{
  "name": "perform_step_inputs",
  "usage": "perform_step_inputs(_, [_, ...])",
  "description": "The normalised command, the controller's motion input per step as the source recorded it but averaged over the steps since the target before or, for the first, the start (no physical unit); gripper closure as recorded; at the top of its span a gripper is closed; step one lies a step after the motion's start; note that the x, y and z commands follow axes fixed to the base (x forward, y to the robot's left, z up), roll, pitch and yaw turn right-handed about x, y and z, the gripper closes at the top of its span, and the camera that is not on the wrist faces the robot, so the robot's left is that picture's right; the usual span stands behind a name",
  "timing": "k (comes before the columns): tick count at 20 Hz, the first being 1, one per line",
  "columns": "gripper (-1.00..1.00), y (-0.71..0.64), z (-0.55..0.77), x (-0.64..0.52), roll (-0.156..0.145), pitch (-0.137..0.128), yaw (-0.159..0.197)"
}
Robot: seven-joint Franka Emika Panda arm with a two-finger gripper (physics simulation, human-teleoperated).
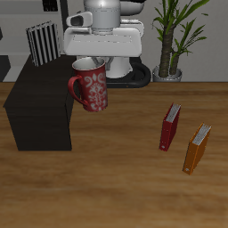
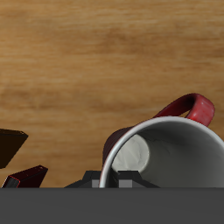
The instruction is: Place the striped book upright on top of the shelf and place the red mug on top of the shelf
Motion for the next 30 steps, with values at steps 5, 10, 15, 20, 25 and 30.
perform_step_inputs(5, [1.00, -0.21, 0.25, -0.23, -0.029, -0.042, 0.001])
perform_step_inputs(10, [1.00, -0.09, 0.20, -0.20, 0.000, 0.008, -0.028])
perform_step_inputs(15, [1.00, -0.28, 0.35, -0.19, -0.006, 0.002, -0.031])
perform_step_inputs(20, [1.00, -0.58, 0.22, -0.02, -0.061, 0.021, -0.064])
perform_step_inputs(25, [1.00, -0.33, 0.01, -0.06, -0.049, 0.026, -0.072])
perform_step_inputs(30, [1.00, -0.30, -0.04, -0.12, -0.029, 0.020, -0.054])
